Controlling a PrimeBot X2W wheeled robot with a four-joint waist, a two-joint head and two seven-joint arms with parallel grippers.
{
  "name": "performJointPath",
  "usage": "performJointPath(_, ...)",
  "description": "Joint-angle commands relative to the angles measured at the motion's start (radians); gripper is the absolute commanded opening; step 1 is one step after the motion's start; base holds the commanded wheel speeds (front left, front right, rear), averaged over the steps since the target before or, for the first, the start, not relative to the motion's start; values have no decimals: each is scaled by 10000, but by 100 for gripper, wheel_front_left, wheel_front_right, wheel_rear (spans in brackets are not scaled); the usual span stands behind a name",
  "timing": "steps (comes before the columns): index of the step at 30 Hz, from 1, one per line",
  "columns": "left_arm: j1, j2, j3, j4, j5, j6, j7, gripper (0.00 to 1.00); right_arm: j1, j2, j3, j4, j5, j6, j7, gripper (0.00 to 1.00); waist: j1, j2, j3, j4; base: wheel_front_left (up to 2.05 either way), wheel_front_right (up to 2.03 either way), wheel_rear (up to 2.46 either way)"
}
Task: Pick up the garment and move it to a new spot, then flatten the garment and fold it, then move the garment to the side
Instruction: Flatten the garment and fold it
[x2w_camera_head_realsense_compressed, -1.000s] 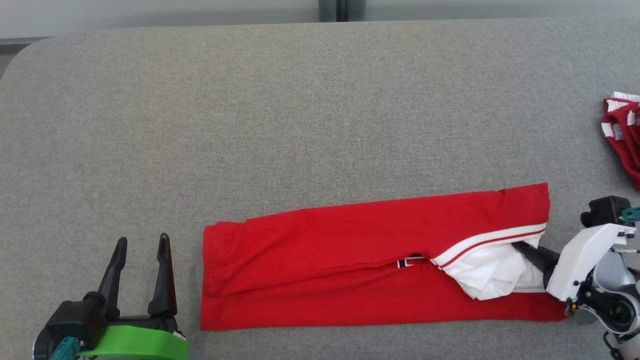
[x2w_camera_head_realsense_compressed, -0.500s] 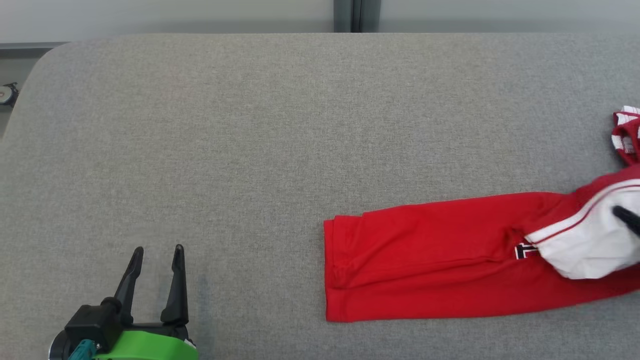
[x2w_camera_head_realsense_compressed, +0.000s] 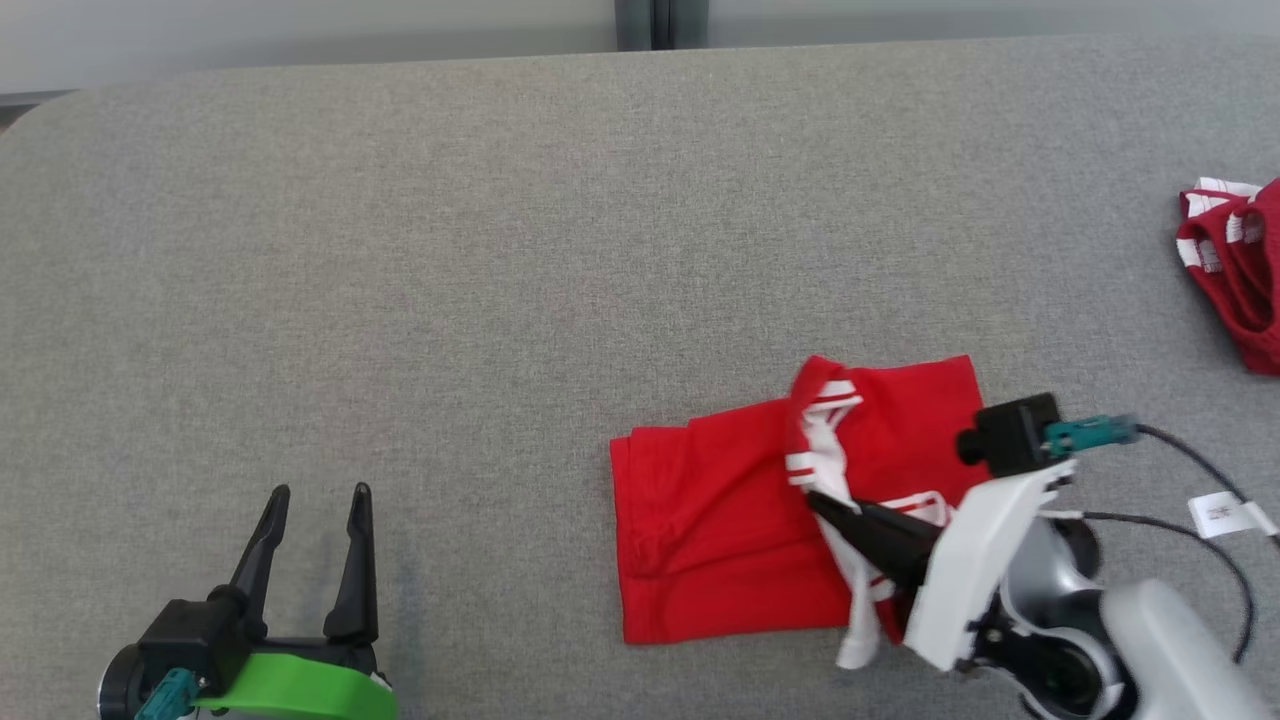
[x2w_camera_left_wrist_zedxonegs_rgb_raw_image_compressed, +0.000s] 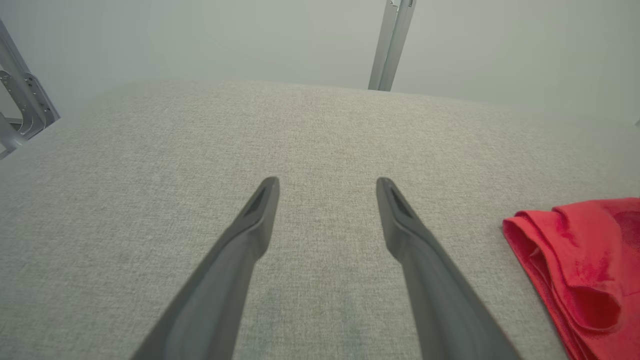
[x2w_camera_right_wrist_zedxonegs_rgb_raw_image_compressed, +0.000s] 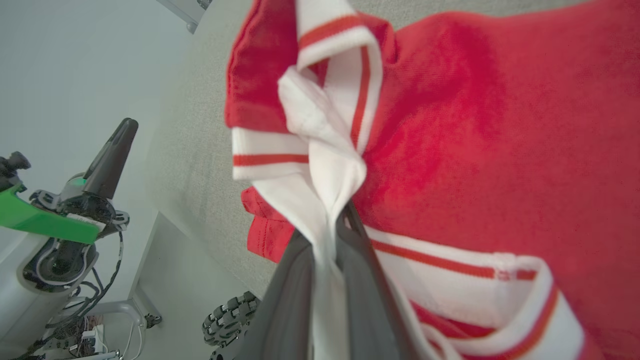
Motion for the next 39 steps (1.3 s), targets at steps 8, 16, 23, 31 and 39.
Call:
performJointPath(8,-354,-106,-29,237,239,-194,-26,100,-912,2173,1126,2209,-1967,2,-1285,0,0,0,133,4,0,0,0)
performJointPath(16,-352,-158,-60,341,540,-257,-25,100,-1697,2545,1919,3903,-2399,3,-2255,0,0,0,91,62,0,0,0)
performJointPath(23,-320,-276,-52,421,616,-317,-27,100,-2283,2574,2527,4594,-1667,3,-2769,0,0,0,85,76,0,0,0)
performJointPath(31,-65,-284,62,527,668,-342,-27,100,-2584,2561,3453,4539,-962,2,-3518,100,0,0,-145,-14,0,0,0)
performJointPath(39,197,-345,184,585,554,-284,-25,100,-2012,2516,2739,3570,-1430,2,-4557,100,0,0,-738,-107,0,0,0)
